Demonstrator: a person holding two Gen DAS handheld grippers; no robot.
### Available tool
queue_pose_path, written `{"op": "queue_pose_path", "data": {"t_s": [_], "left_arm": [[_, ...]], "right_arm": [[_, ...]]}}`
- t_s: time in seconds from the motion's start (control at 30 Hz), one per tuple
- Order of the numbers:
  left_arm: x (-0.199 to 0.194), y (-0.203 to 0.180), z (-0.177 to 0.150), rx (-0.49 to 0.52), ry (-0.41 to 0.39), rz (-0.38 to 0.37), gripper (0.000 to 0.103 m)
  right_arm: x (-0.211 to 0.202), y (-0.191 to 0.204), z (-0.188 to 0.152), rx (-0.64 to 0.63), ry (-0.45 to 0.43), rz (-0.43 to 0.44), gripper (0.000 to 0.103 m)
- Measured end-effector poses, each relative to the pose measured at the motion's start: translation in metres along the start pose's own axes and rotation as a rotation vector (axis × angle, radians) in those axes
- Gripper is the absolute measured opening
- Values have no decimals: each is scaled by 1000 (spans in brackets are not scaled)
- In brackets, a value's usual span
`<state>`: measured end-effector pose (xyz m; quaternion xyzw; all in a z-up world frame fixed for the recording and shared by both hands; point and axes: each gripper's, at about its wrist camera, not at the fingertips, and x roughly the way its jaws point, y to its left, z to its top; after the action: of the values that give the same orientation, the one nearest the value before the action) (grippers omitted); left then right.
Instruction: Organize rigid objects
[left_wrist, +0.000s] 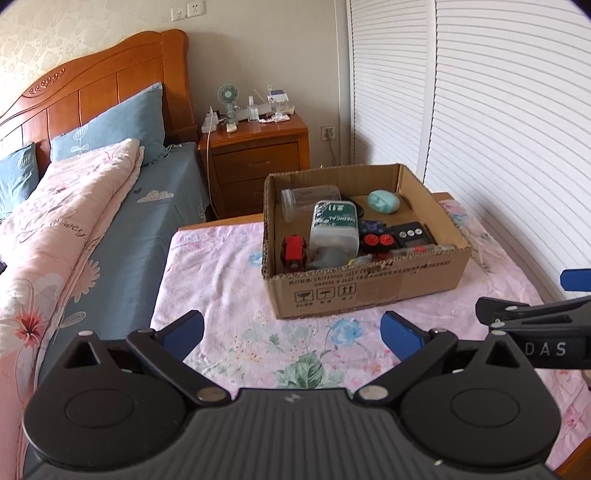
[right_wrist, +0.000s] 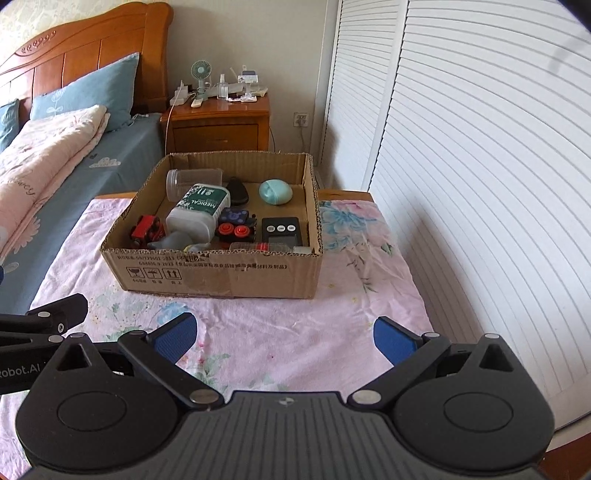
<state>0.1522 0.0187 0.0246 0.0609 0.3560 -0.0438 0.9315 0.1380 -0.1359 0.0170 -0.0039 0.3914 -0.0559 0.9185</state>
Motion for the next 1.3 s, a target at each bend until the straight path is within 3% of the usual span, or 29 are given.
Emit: {"op": "queue_pose_path", "data": {"t_s": [1.3], "left_arm": [[-1,-4,8,2,-20,-22,101]], "right_arm": [[-5,-9,5,29,-24,-6,103]]}}
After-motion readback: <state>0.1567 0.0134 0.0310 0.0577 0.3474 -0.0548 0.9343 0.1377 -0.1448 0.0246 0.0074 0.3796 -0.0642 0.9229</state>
